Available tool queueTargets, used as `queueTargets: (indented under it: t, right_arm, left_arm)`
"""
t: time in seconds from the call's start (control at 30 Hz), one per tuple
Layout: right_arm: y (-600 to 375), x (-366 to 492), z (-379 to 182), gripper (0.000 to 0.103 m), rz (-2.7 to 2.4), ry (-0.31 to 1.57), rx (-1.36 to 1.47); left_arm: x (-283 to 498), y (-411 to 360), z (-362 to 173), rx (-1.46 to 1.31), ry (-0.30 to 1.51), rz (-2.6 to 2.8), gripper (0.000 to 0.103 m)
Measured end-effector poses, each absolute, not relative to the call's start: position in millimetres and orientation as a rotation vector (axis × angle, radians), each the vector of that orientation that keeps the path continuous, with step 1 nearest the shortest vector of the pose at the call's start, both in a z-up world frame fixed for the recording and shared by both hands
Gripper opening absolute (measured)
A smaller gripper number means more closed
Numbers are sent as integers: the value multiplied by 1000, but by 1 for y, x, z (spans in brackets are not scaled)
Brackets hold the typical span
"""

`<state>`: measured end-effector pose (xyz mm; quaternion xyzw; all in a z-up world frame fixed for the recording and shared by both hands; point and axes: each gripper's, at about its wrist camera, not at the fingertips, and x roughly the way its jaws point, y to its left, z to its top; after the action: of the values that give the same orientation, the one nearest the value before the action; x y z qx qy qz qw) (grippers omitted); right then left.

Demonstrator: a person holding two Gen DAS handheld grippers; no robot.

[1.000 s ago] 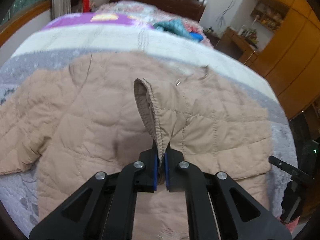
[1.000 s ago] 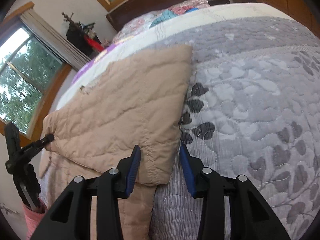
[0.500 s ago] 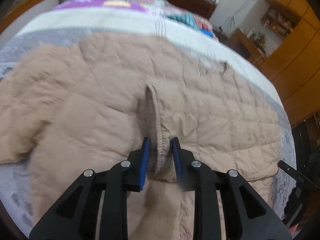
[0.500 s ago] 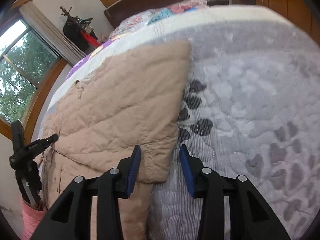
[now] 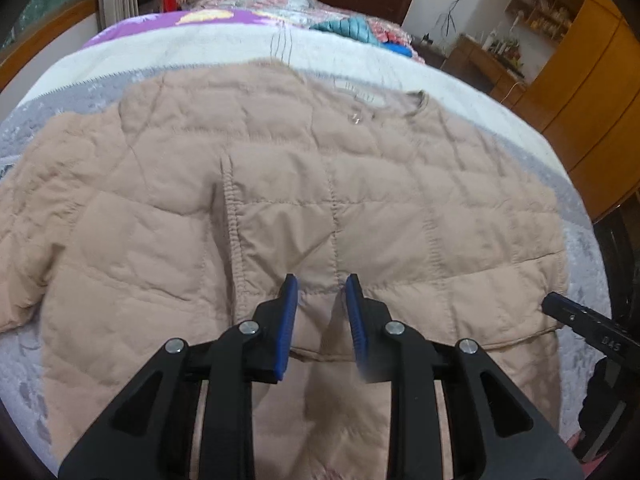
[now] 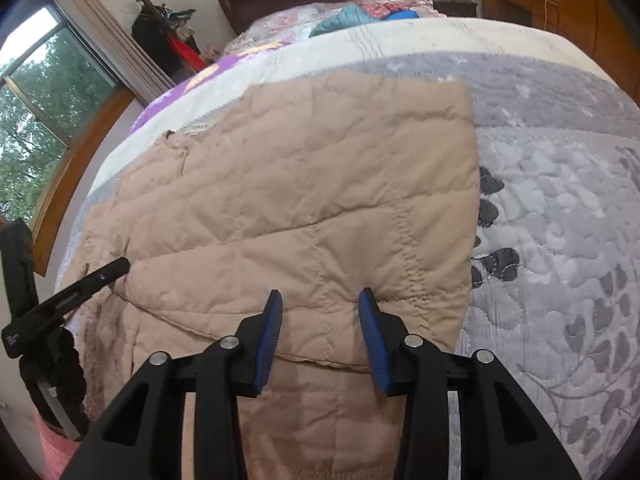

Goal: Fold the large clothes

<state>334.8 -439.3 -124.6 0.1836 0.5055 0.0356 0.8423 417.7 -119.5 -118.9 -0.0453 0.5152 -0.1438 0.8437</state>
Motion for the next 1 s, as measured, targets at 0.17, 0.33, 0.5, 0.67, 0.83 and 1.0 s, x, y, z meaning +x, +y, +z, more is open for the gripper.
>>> queueTargets:
  t: [0.17, 0.33, 0.5, 0.67, 0.83, 1.0]
  right_arm:
    - [-440, 334, -135, 35, 85, 1069, 397]
    - [-440, 334, -138, 34, 92, 1052, 411]
    - [-440, 325, -125, 38, 103, 1002, 399]
    - [-439, 300, -86, 50, 154, 864, 351]
    - [-444, 299, -92, 50, 145, 925, 385]
    - [-444, 300, -98, 50, 126, 948, 388]
  left_arm:
    - [419, -119, -130, -68, 1075, -321, 26]
    - [420, -119, -136, -94, 1066, -326, 26]
    - [415, -116, -125, -93, 1069, -307, 25]
    - [390, -76, -83, -158, 961, -303, 66]
    - [369, 20, -70, -273, 949, -148, 69]
    - [338, 142, -82, -364, 946, 133, 69]
